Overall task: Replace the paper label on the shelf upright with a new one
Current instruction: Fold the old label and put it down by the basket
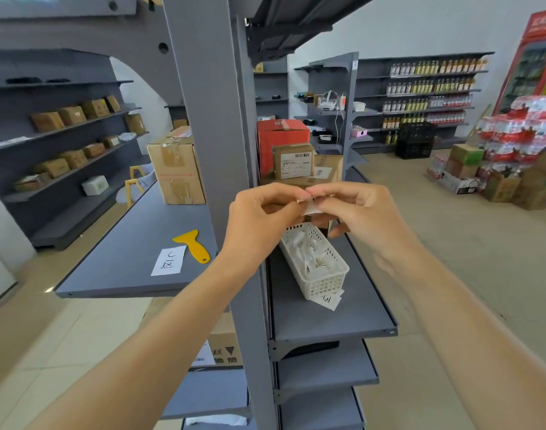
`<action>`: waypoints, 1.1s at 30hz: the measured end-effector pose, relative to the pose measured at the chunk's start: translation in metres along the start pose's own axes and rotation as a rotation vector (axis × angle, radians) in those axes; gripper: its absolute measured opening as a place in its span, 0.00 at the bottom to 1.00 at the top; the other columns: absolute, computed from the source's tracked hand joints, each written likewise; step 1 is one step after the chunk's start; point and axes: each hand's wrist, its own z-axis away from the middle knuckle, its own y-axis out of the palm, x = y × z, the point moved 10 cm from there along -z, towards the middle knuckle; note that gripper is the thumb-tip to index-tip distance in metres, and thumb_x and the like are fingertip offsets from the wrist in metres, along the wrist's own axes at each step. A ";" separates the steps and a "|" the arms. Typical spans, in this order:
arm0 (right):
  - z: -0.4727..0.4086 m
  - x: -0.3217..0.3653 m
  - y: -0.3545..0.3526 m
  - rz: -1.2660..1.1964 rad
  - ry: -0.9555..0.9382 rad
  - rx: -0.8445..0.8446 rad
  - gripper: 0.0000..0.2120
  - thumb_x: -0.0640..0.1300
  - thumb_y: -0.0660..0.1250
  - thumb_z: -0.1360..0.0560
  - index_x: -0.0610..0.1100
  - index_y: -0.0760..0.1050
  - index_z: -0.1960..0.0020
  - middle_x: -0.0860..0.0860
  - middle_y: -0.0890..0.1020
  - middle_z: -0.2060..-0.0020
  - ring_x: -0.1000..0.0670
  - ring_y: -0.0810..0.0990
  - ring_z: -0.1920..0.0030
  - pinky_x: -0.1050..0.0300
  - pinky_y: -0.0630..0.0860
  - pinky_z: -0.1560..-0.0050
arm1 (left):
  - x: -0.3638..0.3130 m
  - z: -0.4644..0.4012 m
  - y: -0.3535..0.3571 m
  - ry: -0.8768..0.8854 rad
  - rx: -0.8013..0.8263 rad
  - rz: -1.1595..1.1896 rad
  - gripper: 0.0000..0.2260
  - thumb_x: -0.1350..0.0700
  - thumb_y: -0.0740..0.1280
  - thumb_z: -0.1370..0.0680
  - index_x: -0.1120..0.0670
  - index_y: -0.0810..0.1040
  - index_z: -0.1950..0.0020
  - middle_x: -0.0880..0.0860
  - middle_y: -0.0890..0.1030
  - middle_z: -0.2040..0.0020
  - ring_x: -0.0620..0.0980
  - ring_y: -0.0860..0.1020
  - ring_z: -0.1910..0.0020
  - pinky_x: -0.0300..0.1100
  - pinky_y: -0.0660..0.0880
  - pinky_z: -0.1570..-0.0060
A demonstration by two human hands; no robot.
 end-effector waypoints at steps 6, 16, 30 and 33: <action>-0.004 -0.018 -0.005 -0.019 0.121 0.049 0.09 0.43 0.69 0.22 0.48 0.88 0.52 0.51 0.90 0.56 0.48 0.89 0.56 0.59 0.78 0.63 | 0.006 -0.002 0.006 -0.011 0.022 -0.103 0.13 0.67 0.70 0.24 0.51 0.89 0.52 0.48 0.89 0.54 0.44 0.87 0.53 0.44 0.82 0.46; -0.010 -0.022 -0.032 0.189 -0.052 -0.137 0.07 0.46 0.77 0.26 0.51 0.87 0.48 0.54 0.90 0.63 0.55 0.89 0.62 0.60 0.84 0.57 | 0.031 -0.007 0.042 -0.216 0.085 0.224 0.10 0.61 0.69 0.21 0.54 0.83 0.40 0.55 0.88 0.50 0.48 0.87 0.50 0.42 0.82 0.48; -0.032 -0.067 -0.049 -0.005 0.096 -0.019 0.06 0.50 0.79 0.31 0.55 0.86 0.55 0.53 0.90 0.60 0.56 0.85 0.67 0.63 0.80 0.69 | 0.050 -0.033 0.076 -0.070 0.066 -0.037 0.06 0.56 0.74 0.24 0.52 0.88 0.49 0.50 0.89 0.57 0.48 0.87 0.54 0.48 0.83 0.48; -0.043 -0.078 -0.064 0.105 0.084 -0.128 0.05 0.48 0.80 0.30 0.55 0.86 0.58 0.56 0.88 0.68 0.58 0.84 0.71 0.65 0.79 0.69 | 0.056 -0.031 0.089 -0.085 0.173 -0.077 0.15 0.67 0.66 0.20 0.51 0.85 0.40 0.51 0.88 0.49 0.48 0.86 0.48 0.44 0.81 0.42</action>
